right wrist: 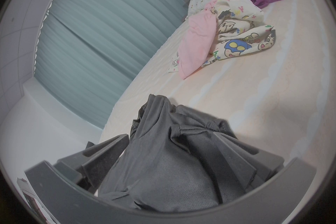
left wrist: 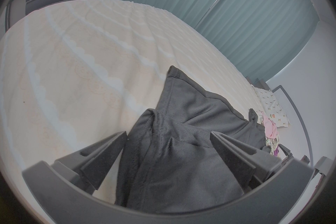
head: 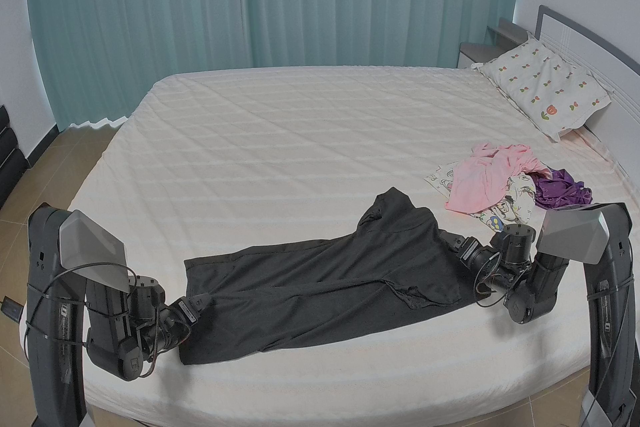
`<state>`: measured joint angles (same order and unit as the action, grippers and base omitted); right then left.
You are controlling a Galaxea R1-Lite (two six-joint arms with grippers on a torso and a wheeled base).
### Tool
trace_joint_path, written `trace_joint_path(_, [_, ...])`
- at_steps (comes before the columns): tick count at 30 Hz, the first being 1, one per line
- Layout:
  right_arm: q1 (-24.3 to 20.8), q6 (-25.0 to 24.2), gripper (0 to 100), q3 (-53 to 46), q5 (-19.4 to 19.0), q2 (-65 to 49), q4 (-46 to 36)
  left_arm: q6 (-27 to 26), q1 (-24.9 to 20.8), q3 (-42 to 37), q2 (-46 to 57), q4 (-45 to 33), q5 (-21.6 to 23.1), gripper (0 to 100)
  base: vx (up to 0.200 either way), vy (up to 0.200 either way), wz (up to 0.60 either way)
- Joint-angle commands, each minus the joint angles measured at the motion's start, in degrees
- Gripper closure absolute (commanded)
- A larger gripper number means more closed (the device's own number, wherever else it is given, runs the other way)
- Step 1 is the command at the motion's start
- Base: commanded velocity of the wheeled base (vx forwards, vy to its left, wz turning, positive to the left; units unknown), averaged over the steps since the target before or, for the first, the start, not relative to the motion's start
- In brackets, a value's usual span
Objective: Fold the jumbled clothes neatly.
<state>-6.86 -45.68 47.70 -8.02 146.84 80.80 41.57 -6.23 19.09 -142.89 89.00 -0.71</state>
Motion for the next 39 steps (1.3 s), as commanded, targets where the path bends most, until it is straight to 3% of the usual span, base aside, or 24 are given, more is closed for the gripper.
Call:
trace_joint_path(1, [0.62, -1.43, 0, -0.94, 0.02, -1.64, 0.32, 0.27, 0.34, -1.78, 2.44, 1.0, 0.0, 0, 0.0, 0.0, 0.0])
trace_joint_path(8, [1.15, -5.12, 0, -2.88, 0.02, -2.87, 0.59, 8.35, 0.69, -3.09, 7.62, 1.0, -0.26, 0, 0.0, 0.0, 0.0])
trace_joint_path(15, [1.5, -5.21, 0, -3.32, 0.02, -2.43, 1.73, 8.44, 0.96, -3.27, 7.45, 1.0, 0.0, 0, 0.171, 0.0, 0.0])
trace_joint_path(24, [1.41, -5.12, 0, -3.32, 0.02, -2.43, 1.73, 8.53, 0.78, -3.18, 7.09, 1.0, 0.09, 0, 0.0, 0.0, 0.0])
trace_joint_path(32, [0.97, -5.03, 0, -3.32, 0.02, -2.43, 1.73, 8.44, 0.69, -2.92, 7.09, 1.0, 0.0, 0, 0.0, -0.2, 0.0])
trace_joint_path(39, [0.8, -4.95, 0, -3.32, 0.02, -2.43, 1.73, 7.91, 2.45, 0.6, 7.18, 1.0, -0.44, 0, 0.0, 0.0, 0.0])
